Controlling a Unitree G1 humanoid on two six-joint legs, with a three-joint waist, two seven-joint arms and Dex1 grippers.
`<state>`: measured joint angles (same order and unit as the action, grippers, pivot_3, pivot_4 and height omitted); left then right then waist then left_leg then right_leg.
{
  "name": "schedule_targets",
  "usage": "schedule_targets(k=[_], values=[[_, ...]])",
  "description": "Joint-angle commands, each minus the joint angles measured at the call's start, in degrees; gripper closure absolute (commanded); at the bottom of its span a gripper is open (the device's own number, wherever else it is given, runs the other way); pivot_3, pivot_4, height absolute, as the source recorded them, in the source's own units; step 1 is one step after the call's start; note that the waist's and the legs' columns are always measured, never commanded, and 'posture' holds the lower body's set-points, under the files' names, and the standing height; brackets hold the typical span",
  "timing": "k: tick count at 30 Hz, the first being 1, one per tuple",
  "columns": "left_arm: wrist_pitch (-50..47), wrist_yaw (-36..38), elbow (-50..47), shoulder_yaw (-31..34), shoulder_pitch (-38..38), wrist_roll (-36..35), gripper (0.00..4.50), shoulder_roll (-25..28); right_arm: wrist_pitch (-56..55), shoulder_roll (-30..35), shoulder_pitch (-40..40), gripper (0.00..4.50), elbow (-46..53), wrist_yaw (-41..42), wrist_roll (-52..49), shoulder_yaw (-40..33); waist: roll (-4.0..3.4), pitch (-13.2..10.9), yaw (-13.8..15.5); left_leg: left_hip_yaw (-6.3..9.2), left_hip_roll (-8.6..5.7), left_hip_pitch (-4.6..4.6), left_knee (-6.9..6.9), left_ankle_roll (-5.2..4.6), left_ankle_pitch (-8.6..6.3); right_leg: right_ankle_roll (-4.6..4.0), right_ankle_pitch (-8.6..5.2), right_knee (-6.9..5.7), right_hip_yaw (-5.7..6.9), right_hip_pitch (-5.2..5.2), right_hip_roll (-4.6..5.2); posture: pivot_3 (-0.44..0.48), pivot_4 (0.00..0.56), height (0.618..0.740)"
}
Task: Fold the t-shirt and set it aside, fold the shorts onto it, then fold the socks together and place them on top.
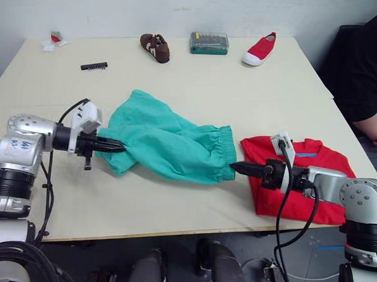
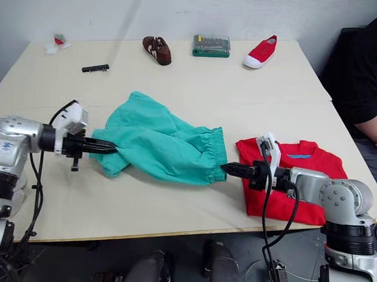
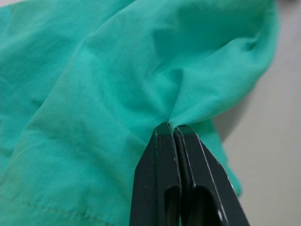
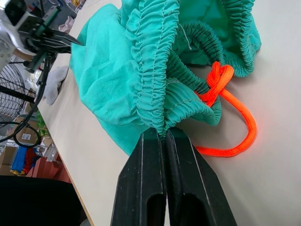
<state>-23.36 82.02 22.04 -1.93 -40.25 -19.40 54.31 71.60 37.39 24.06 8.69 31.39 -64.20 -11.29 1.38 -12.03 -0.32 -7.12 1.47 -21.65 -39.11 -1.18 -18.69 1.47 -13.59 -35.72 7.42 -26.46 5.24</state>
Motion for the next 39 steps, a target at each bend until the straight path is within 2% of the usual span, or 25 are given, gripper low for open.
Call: schedule_targets(k=[1, 3, 5, 7, 9, 11, 13, 15, 19, 23, 29, 33, 34, 39], values=[[-10.64, 7.74, -7.30, 5.51, 0.23, -8.88, 4.47, 5.99, -0.38, 0.19, -0.35, 4.50, 1.81, 1.03, -0.39, -1.13, 0.01, 0.00, 0.04, 0.01, 0.00, 0.01, -0.01, 0.00, 0.00, 0.00, 0.00, 0.01, -0.01, 0.01, 0.01, 0.000, 0.150, 0.740], [-21.21, 10.09, -9.69, 7.24, -0.26, -20.31, 4.47, 12.20, -0.22, 0.15, -0.39, 4.50, 1.82, 1.00, -0.64, -1.51, 0.06, -0.04, -0.05, 0.03, 0.00, 0.02, -0.02, 0.00, 0.00, 0.01, -0.01, 0.04, -0.04, 0.02, 0.01, 0.000, 0.150, 0.740], [-29.28, 10.47, -8.05, 9.28, -3.67, -26.68, 4.47, 14.29, -0.19, 0.16, -0.45, 4.50, 1.82, 1.11, -0.75, -1.73, 0.06, -0.04, 0.00, 0.05, 0.01, 0.05, -0.02, 0.00, 0.00, 0.00, -0.02, 0.11, -0.06, 0.02, 0.01, 0.000, 0.150, 0.740], [-25.00, 9.64, -2.85, 8.10, -6.08, -22.17, 4.47, 13.94, -0.27, 0.19, -0.47, 4.50, 1.73, 1.31, -0.66, -1.73, 0.07, -0.04, 0.33, 0.07, -0.01, 0.08, -0.02, 0.01, 0.01, 0.02, -0.03, 0.13, -0.07, 0.04, 0.02, 0.000, 0.150, 0.740], [-15.03, 8.35, 0.53, 3.89, -4.75, -14.25, 4.47, 13.42, -0.40, 0.12, -0.40, 4.50, 1.59, 1.43, -0.48, -1.57, -0.07, 0.03, 0.35, 0.10, -0.11, 0.18, -0.02, 0.01, 0.02, 0.04, -0.04, 0.10, -0.06, 0.10, 0.06, 0.000, 0.150, 0.740], [-3.39, 2.47, 5.28, -1.18, -3.56, -4.57, 4.47, 10.60, -0.57, -0.08, -0.16, 4.50, 1.29, 1.49, -0.12, -1.20, -0.10, 0.05, 0.30, 0.03, -0.15, 0.28, -0.01, 0.01, 0.02, 0.04, -0.04, 0.04, -0.14, 0.14, 0.10, 0.000, 0.150, 0.740], [7.67, -4.66, 11.22, -3.61, -4.02, 2.96, 4.47, 6.32, -0.88, -0.15, 0.15, 4.50, 1.11, 1.61, 0.57, -0.60, -0.11, 0.05, 0.48, 0.02, -0.17, 0.31, -0.01, 0.02, 0.03, 0.03, -0.04, -0.03, -0.15, 0.14, 0.11, 0.000, 0.150, 0.740], [10.27, -4.20, 12.04, -3.49, -3.72, 4.13, 4.47, 4.12, -1.00, -0.17, 0.38, 4.50, 1.17, 1.62, 0.91, -0.36, 0.22, -0.02, 0.48, 0.03, -0.17, 0.22, -0.02, 0.01, 0.09, 0.00, -0.02, -0.07, -0.16, 0.08, 0.13, 0.000, 0.150, 0.740], [5.76, 2.47, 1.19, -0.78, 2.74, -0.58, 4.47, 5.78, -0.38, -0.05, 0.61, 4.50, 1.71, 1.43, 0.34, -1.04, 0.56, 0.04, -0.38, -0.01, -0.03, -0.04, -0.04, 0.02, 0.09, -0.04, 0.02, -0.10, -0.05, -0.08, 0.05, 0.000, 0.150, 0.740], [4.26, 3.89, -9.77, 5.31, 12.08, -4.46, 3.66, 8.65, -0.75, -0.12, -0.32, 4.50, 2.08, 1.67, 0.60, -1.05, 0.54, 0.04, -1.01, -0.01, -0.01, -0.06, 0.01, -0.02, -0.01, -0.05, 0.01, 0.06, -0.04, -0.07, 0.05, 0.000, 0.150, 0.740], [3.56, -1.65, -25.40, 17.83, 26.02, -7.79, 1.74, 8.55, -0.69, -0.42, -0.96, 4.50, 2.24, 1.63, 0.34, -1.38, 0.51, 0.03, -0.99, 0.06, -0.03, 0.07, -0.02, -0.03, 0.00, -0.04, 0.01, 0.16, -0.08, 0.02, 0.14, 0.000, 0.150, 0.740], [6.51, -6.28, -32.48, 20.37, 32.62, -5.29, 0.38, 6.53, -0.56, -0.36, -0.95, 4.50, 2.04, 1.88, 0.37, -1.36, 0.47, 0.03, -0.77, 0.07, -0.01, 0.16, 0.00, 0.06, 0.03, -0.05, 0.00, 0.08, -0.11, 0.05, 0.14, 0.000, 0.150, 0.740], [7.98, -7.06, -33.33, 19.99, 33.80, -4.12, 0.20, 6.12, -0.42, -0.41, -0.78, 4.50, 1.99, 1.81, 0.28, -1.36, 0.47, 0.03, -0.72, 0.07, -0.02, 0.18, 0.00, 0.06, 0.03, -0.05, 0.00, 0.06, -0.12, 0.06, 0.14, 0.000, 0.150, 0.740], [16.99, -10.98, -32.41, 14.69, 36.25, 3.99, 0.20, 4.26, 0.07, -0.54, 0.23, 4.50, 1.64, 1.67, 0.09, -1.11, 0.39, 0.06, -0.03, 0.05, -0.01, 0.19, 0.00, 0.06, 0.02, -0.06, 0.00, 0.08, -0.12, 0.05, 0.14, 0.000, 0.150, 0.740]])
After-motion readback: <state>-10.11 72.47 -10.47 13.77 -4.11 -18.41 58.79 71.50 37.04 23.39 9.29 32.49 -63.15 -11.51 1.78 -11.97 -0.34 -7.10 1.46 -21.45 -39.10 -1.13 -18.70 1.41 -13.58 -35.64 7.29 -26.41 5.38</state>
